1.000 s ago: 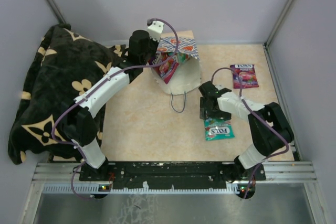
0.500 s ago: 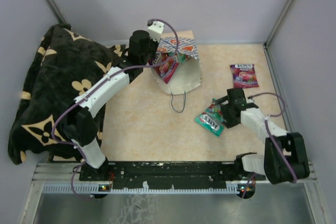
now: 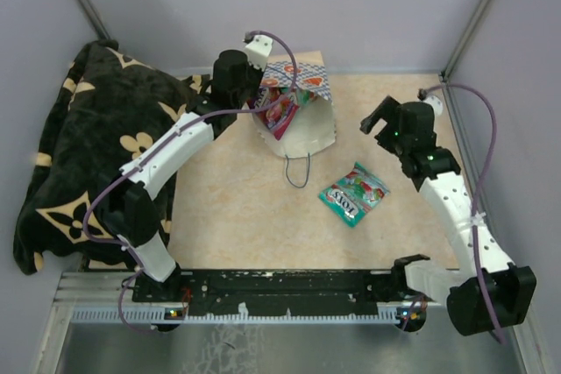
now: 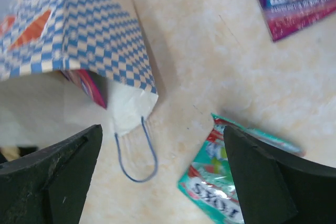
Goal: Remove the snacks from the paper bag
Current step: Adjust the snack at the center of the board.
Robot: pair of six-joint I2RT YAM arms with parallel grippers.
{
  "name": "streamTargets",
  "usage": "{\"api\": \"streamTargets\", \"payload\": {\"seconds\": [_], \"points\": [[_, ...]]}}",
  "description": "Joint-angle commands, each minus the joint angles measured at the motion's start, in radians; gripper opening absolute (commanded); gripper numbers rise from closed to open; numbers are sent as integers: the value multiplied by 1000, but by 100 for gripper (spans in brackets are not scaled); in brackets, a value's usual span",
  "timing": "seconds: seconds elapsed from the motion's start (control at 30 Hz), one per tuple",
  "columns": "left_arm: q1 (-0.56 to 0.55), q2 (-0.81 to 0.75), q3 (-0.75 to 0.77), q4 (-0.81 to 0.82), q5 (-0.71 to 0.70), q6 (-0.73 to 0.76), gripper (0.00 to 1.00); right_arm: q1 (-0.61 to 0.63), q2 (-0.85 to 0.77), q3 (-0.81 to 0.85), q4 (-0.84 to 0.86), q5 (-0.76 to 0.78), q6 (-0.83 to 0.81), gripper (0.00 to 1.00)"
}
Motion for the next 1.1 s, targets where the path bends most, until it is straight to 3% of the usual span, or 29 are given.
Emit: {"api": "streamTargets", "payload": {"seconds": [0.0,0.07,0.13,0.2,0.27,0.63,0.9,1.07], "points": [[12,-48,11,11,27,15,4,5,86,87,-130,-232,-657,99],[11,-53,16,17,48,12,5,18,168,104,-236,-294,-752,99],[11,-57,23,12,55,12,5,78,210,87,-259,-201,-783,99],[12,-65,24,4,58,19,5,159,224,76,-256,-112,-795,99],[12,-74,21,1,51,23,5,204,223,59,-240,-136,-831,99],[12,-86,-2,10,84,-16,5,288,270,-75,-163,-156,-956,98],[12,-91,-45,50,108,22,5,300,406,-46,-164,-133,-922,99],[11,-100,-77,92,84,39,5,300,417,-49,-139,-92,-798,99]]}}
